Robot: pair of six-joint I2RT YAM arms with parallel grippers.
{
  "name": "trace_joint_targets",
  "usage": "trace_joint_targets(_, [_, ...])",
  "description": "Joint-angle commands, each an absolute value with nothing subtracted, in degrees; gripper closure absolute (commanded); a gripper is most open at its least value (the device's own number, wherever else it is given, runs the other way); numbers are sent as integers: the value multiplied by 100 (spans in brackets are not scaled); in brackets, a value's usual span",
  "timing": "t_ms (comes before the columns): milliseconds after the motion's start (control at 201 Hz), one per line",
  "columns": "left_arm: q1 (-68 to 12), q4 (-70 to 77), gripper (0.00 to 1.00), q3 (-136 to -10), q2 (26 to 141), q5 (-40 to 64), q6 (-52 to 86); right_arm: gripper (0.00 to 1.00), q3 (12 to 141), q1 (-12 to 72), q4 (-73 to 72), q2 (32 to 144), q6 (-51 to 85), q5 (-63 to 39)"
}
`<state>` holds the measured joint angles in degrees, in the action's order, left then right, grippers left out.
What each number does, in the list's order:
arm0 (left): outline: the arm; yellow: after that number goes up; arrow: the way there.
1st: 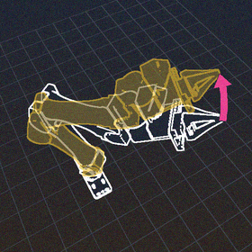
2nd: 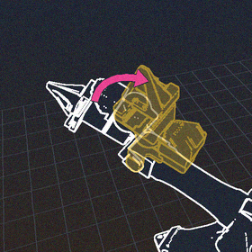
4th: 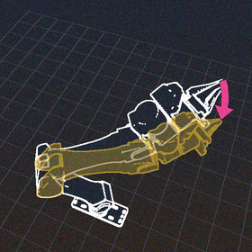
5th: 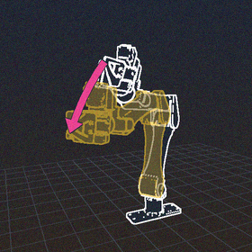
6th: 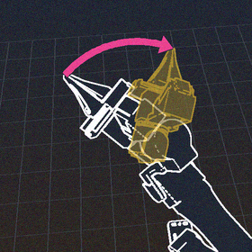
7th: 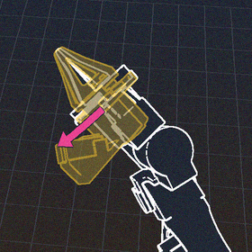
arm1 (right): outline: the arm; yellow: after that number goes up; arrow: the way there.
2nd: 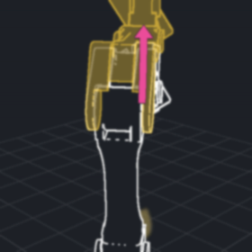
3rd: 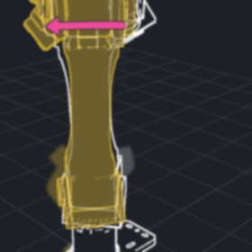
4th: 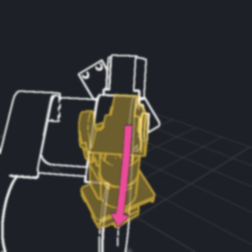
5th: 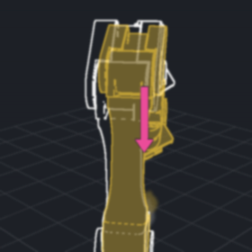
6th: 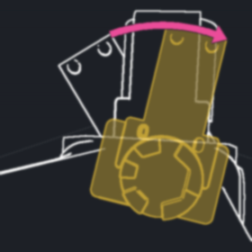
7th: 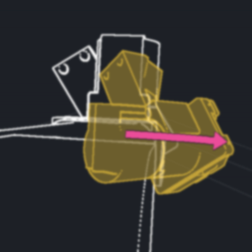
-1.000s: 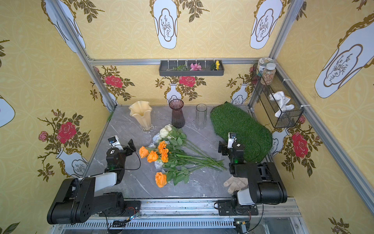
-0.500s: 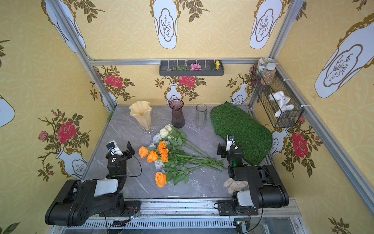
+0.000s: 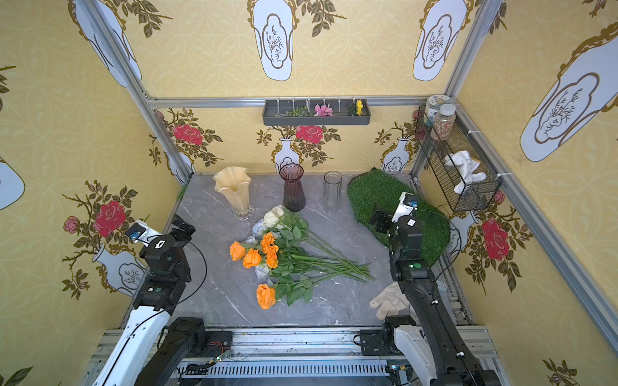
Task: Arrange the flowers in different vases according to their colors
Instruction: Pick up the flower at the center of the board.
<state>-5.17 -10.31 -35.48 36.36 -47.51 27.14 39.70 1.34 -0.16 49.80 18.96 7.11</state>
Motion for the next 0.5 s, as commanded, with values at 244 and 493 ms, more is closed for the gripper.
trace_joint_targets(244, [-534, -4846, 0, -5291, 3681, -2775, 3582, 3, 5548, -84, 3698, 6336, 2319, -2019])
trace_joint_targets(493, [-624, -5604, 0, -5577, 3773, -3105, 4184, 16, 6043, 1382, 4249, 7638, 1842, -1752])
